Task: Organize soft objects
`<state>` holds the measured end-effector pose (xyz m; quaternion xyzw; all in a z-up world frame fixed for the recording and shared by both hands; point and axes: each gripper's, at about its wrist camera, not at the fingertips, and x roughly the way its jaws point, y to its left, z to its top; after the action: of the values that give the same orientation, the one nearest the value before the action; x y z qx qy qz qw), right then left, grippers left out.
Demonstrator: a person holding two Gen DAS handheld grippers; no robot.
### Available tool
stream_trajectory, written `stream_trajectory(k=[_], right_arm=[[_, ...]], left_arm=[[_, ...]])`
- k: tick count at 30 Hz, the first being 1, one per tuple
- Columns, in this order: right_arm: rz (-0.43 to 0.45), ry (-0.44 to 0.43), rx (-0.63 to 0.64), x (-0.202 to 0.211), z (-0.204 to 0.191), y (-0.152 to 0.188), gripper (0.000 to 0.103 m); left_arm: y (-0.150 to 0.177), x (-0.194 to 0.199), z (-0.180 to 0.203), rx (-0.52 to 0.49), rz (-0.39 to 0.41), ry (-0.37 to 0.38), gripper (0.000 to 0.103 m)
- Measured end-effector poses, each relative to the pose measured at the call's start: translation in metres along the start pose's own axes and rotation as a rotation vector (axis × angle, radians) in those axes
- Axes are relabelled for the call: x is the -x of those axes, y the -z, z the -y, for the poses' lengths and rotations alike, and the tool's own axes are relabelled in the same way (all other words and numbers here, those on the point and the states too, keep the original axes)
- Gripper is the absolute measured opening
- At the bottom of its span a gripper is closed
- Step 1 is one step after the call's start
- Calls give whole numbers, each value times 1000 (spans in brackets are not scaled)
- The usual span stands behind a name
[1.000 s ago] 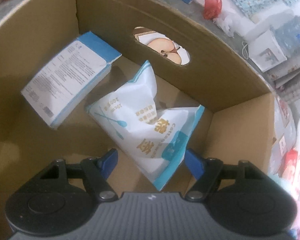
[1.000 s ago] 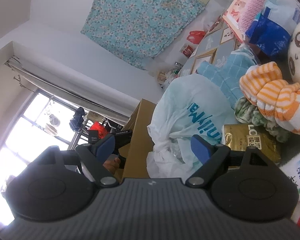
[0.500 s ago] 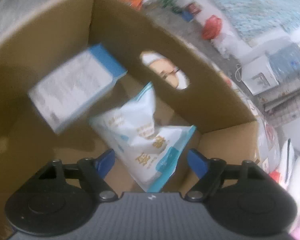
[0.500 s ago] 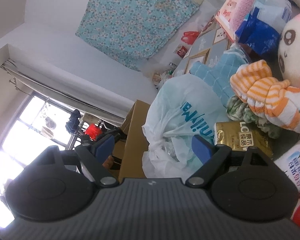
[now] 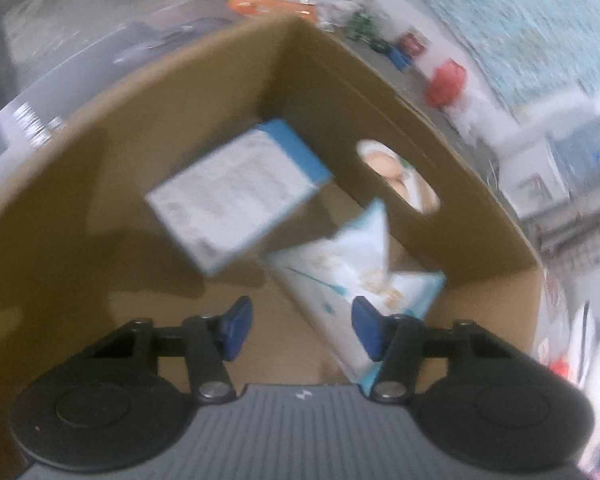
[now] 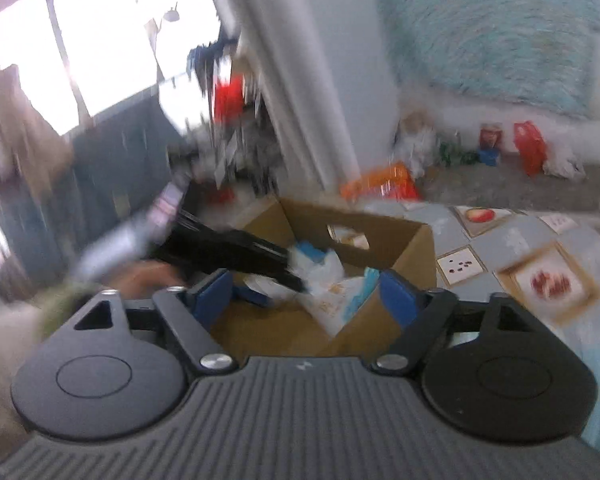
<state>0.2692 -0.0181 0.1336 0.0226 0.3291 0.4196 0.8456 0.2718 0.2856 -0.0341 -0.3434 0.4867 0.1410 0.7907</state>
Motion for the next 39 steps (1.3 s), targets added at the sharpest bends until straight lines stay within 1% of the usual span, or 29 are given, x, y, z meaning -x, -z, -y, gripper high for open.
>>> stream_trajectory(k=[1,2,4,5,6,8,11,13,16,17,18,19,20,23,24,25,27,29,32,34,35,36,37,38,39], right_arm=[[-74,11,30,-25,0,-9,61],[-155,16,49,-51,0,-17,61],[-292,-2,102,-96,-6,-26,61],[-341,7,148,-117,-13,-29,66],[-369,27,188,-132,-19,-31,69],[-423,26,298,-167,-35,-36,83],[-482,40,415,-207,-48,-41,94],[-539,50,448,-236,-52,-42,100],[-626,119,465,-277,-50,-35,100],[-659,142,447,-289,-46,-31,99],[-680,163,423,-297,-41,-26,96],[-710,190,389,-304,-35,-24,84],[-721,210,357,-307,-30,-22,65],[-702,222,196,-300,-12,-26,59],[-690,222,173,-297,-10,-25,58],[-672,224,138,-293,-8,-25,57],[-633,234,22,-284,3,-25,55],[-582,242,-145,-274,18,-28,53],[-499,257,-361,-263,34,-30,53],[-432,263,-495,-259,41,-26,54],[-411,259,-555,-261,42,-22,54],[-395,235,-626,-265,43,-15,57],[-391,229,-691,-268,44,-10,59],[-392,251,-715,-270,42,-6,62],[-378,266,-702,-271,39,-5,65]], left_arm=[[-3,6,-8,27,13,10,52],[-7,13,-14,48,31,18,52],[-14,29,-24,71,73,38,53],[-16,36,-27,81,90,46,54],[-18,43,-31,95,103,52,55],[-23,57,-36,120,134,65,63],[-26,74,-40,149,178,83,72],[-25,84,-40,171,201,96,73],[-27,94,-39,184,218,124,74],[-28,97,-39,186,226,132,74],[-28,100,-39,189,233,135,74],[-28,103,-40,192,239,139,74],[-29,105,-41,195,244,146,75],[-28,109,-44,205,246,172,75],[-27,110,-46,207,248,176,75],[-26,110,-47,211,248,178,76],[-24,109,-50,218,248,182,76],[-22,108,-53,232,245,188,76],[-18,107,-57,248,243,193,76],[-15,105,-59,252,239,191,76],[-14,105,-60,253,238,188,76],[-13,104,-60,256,237,182,76],[-12,104,-60,258,236,176,76],[-11,103,-61,258,234,173,76],[-10,103,-61,257,233,169,76]])
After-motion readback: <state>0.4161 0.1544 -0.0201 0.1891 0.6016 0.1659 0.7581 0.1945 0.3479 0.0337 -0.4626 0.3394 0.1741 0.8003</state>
